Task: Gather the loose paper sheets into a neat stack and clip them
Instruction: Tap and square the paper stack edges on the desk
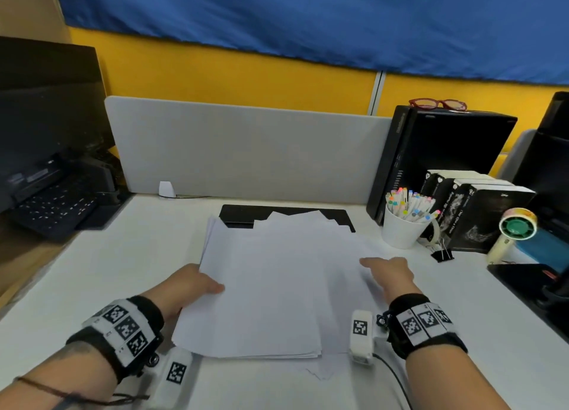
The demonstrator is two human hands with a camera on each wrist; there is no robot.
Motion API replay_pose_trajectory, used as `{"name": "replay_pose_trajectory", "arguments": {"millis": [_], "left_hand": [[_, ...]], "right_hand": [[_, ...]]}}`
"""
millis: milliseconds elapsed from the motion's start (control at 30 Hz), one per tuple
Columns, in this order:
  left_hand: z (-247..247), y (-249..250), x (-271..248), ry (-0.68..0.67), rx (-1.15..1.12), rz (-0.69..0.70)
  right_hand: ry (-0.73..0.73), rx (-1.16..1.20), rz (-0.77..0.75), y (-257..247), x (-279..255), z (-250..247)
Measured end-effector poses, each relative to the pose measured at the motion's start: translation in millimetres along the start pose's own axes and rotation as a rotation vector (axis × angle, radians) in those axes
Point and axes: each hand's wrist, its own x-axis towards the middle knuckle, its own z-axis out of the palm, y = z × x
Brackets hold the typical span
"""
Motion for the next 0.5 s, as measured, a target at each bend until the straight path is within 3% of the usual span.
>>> {"name": "replay_pose_trajectory", "arguments": {"millis": [67, 333, 500], "left_hand": [[1, -9, 2, 0.023, -0.044, -0.013], [3, -24, 3, 0.023, -0.130, -0.042], [0, -27, 2, -0.002, -0.140, -0.052]], "right_hand": [[0.006, 0.009, 0.045, 5, 16, -4], [-0.244, 0.025, 0.003, 1, 2, 2], [-0.238, 0.171, 0.013, 8, 21, 10]]}}
